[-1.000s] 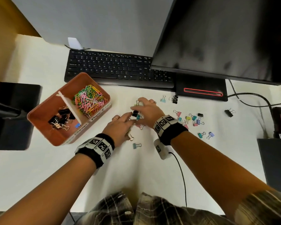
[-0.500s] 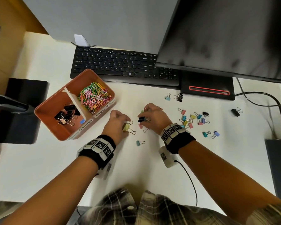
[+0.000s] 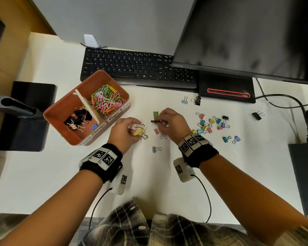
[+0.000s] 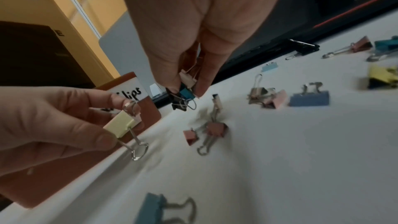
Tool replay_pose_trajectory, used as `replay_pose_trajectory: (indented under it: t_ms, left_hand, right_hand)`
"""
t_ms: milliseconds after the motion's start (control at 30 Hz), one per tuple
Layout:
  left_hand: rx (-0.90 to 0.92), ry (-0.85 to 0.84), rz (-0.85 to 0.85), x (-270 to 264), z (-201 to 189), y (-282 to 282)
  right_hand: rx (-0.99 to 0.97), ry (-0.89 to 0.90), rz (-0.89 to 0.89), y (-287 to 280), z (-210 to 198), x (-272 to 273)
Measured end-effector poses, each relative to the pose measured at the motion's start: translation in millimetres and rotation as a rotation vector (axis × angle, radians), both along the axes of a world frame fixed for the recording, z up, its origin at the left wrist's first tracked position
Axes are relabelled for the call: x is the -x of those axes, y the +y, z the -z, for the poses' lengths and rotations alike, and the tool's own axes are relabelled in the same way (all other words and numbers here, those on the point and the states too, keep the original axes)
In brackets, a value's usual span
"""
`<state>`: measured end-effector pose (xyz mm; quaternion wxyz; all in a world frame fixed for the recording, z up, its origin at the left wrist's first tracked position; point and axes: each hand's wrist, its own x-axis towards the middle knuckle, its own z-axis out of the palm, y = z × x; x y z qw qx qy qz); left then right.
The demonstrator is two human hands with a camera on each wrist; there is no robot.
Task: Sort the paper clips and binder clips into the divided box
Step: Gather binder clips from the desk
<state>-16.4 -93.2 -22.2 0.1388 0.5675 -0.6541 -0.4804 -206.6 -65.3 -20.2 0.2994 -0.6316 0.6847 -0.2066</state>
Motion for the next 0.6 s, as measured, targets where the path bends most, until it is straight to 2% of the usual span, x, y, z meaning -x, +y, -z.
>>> replay_pose_trajectory:
  t_ms: [200, 333, 467, 533, 600]
  left_hand:
    - [0.166, 0.097, -0.099, -55.8, -51.1, -3.7]
    - [0.256, -0.048, -0.215, -118.8, -67.8, -30.3]
    - [0.177, -0.149, -0.221, -144.5, -70.2, -47.8]
    - [0.193, -0.256, -0.182, -146.9, -73.1, -46.5]
    - [0.273, -0.298, -0.175, -142.6, -80.3, -40.4]
  right_hand:
    - [0.156, -0.131, -0.089, -9.5, -43.3, -42.4]
    - [0.281, -0.182, -0.250, -37.6, -65.7, -103.8]
    - [0.154, -0.183, -0.330, -65.9, -67.8, -159.9]
    - [0.089, -0.140, -0.326, -68.6, -65.8, -166.3]
    - [0.114, -0.148, -0.289, -60.4, -65.7, -153.3]
